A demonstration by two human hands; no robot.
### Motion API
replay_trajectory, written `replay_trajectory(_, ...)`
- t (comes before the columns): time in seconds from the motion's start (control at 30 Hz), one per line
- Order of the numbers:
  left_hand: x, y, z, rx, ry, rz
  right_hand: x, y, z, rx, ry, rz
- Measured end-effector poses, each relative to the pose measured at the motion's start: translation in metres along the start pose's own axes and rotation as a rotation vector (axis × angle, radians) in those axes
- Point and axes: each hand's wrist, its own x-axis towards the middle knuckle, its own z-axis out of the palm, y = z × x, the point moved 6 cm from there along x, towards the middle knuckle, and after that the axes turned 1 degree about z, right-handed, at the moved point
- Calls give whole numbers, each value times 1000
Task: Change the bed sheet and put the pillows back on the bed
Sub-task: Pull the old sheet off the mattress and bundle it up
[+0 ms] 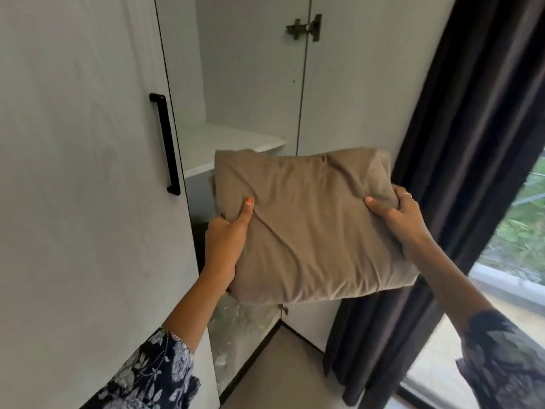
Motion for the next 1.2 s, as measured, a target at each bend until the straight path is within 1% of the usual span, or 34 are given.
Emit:
replay_trajectory(0.1,33,36,21,7,103,103,76,-13,23,21,-90,-70)
replay_trajectory(0.27,100,84,35,51,248,254,179,-42,74,109,-175,-206)
replay_trajectory(0.47,188,124,28,87,414,288,285,-84,157,107,-256,-332)
replay_trajectory(0.57,228,147,14,152,554,290,327,-107,202,95,-319,-373)
replay_trajectory(0.73,275,172,-14,287,724,253,377,-134,281,100,-450,-378)
replay_trajectory(0.87,306,174,-37,388,826,186,401,-142,345,116,-583,-363)
replay_trajectory(1.0,340,170,-60,446,865,98,423,-142,403,98,-709,-303)
replay_trajectory(1.07,360,162,-68,494,856,3,435,-136,429,-14,-741,-303)
replay_trajectory(1.13,374,146,-71,556,811,-139,440,-128,450,-211,-775,-370)
replay_trajectory(1.17,379,138,-70,635,791,-188,440,-122,460,-333,-795,-422)
replay_trajectory(1.2,383,133,-65,756,744,-198,439,-116,467,-440,-817,-473)
